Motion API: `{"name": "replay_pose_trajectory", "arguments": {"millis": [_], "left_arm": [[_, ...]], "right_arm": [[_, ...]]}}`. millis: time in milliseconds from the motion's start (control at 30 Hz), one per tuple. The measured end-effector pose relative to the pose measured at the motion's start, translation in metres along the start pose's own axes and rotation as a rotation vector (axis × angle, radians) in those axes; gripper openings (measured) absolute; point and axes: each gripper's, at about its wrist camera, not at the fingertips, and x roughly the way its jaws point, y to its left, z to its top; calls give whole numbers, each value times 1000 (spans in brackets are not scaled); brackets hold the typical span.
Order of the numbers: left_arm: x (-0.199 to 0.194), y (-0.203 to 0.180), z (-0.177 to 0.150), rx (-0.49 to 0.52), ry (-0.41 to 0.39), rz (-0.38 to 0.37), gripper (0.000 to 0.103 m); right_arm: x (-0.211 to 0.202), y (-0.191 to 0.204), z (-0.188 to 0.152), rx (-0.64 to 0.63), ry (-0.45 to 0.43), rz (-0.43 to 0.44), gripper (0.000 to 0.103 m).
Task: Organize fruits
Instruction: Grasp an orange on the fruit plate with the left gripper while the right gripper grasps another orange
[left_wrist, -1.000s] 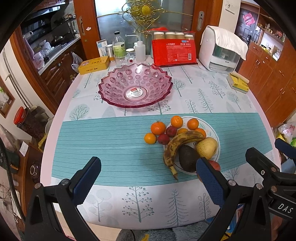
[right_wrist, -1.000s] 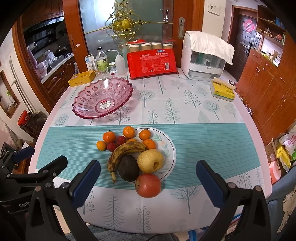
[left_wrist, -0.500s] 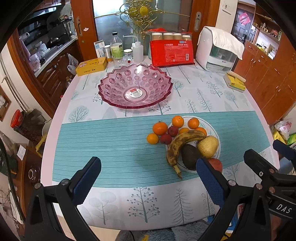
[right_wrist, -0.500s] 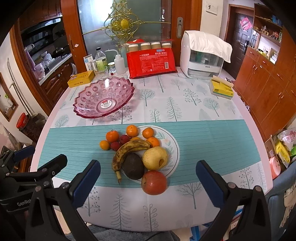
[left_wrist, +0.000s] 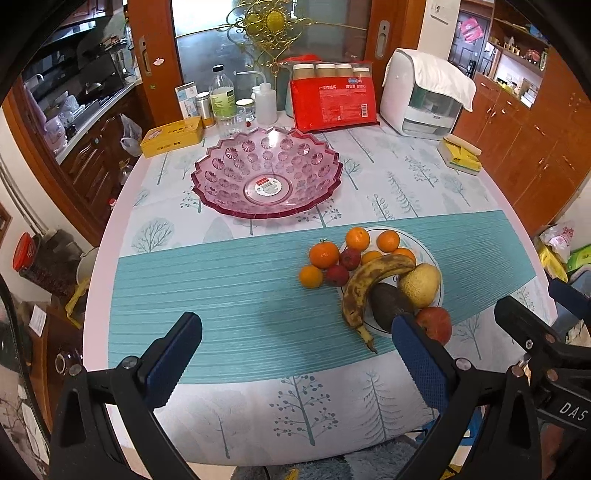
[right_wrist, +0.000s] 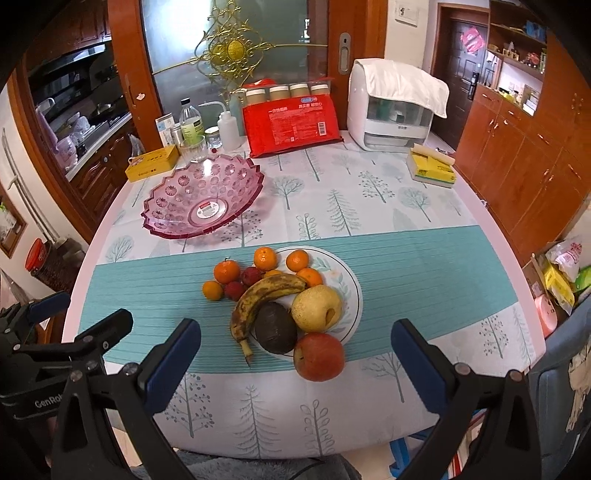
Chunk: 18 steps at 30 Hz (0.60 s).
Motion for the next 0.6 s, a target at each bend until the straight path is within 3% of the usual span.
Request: {"name": "replay_pose_trajectory", "arguments": {"millis": [333,500,600], "left_arm": [[9,-1,8,46,-21,-77,102],[31,-3,13,49,67,-110,102],[44,-7,14,53,90,-86,102]], "right_arm": [[-6,-20,-6,56,-19,-70,103],[4,-35,-10,67,7,-77,103],[19,-45,-13,67,27,-71,103]]}}
